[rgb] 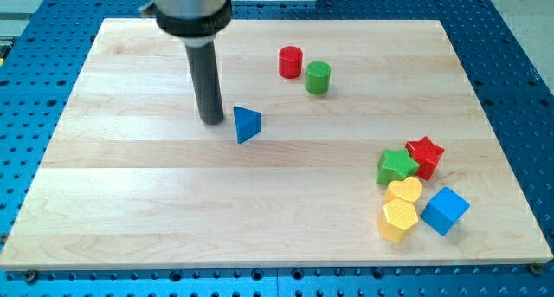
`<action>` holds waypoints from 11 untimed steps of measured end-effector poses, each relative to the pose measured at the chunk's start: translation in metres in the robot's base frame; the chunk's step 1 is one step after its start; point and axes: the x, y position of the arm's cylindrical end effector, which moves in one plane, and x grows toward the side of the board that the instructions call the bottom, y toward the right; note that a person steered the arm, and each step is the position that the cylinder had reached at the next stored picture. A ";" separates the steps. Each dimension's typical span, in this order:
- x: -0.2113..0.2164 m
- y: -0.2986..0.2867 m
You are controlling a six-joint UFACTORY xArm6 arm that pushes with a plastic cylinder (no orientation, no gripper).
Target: Push the triangle into green star
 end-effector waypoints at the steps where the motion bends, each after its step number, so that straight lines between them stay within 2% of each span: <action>1: 0.043 0.077; 2: 0.044 0.025; 3: 0.025 -0.011; 4: 0.011 0.040; 5: 0.018 0.119; 6: 0.021 0.111; 7: 0.009 0.071; 9: 0.003 0.172; 10: 0.042 0.208; 11: 0.042 0.160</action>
